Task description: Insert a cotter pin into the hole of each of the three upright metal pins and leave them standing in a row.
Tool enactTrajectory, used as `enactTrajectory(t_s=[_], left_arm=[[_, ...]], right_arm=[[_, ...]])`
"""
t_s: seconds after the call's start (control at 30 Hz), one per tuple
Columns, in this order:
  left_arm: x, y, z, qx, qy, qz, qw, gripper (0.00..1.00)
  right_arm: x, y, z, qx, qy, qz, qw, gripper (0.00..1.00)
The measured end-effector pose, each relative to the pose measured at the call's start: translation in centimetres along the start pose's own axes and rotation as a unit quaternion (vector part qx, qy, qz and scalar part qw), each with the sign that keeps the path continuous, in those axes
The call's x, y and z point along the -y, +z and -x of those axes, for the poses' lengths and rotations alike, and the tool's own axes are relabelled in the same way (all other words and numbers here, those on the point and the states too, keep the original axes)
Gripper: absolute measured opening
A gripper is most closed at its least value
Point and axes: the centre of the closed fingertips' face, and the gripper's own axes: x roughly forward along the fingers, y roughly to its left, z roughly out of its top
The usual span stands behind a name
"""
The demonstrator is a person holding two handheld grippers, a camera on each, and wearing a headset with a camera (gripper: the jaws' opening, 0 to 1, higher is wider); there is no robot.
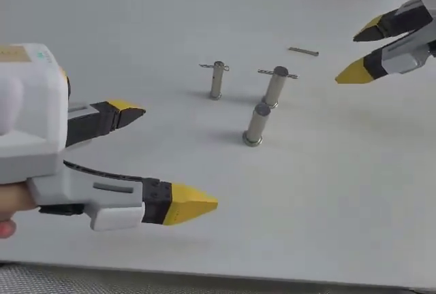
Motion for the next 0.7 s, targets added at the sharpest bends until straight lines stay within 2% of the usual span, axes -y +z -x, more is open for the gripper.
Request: enactTrajectory(t_s=[0.1,0.23,0.33,0.6,0.7], left_arm=[[0.2,0.1,0.0,0.004,-0.002,0.003,1.0,0.95],[-0.1,0.3,0.1,0.012,0.006,0.012,0.9998,0.95],[-0.3,0.2,0.2,0.011,0.006,0.013,0.9998,0.95],[-0.6,0.6,0.4,0.02,0.011,0.02,0.9995,0.94],[-0.6,1.3,0.5,0.041,0.01,0.042,0.9982,0.94]], right_arm=[[1.2,0.7,-0.8,-0.006,-0.003,0.005,1.0,0.43],[1.9,1.3,-1.5,-0.01,-0.006,0.014,0.9998,0.31],[2.5,1.4,-2.5,-0.021,-0.011,0.027,0.9994,0.25],[2.5,0.7,-4.8,-0.05,0.004,0.048,0.9976,0.13],[2.9,0.7,-5.5,-0.058,0.004,0.049,0.9971,0.11]])
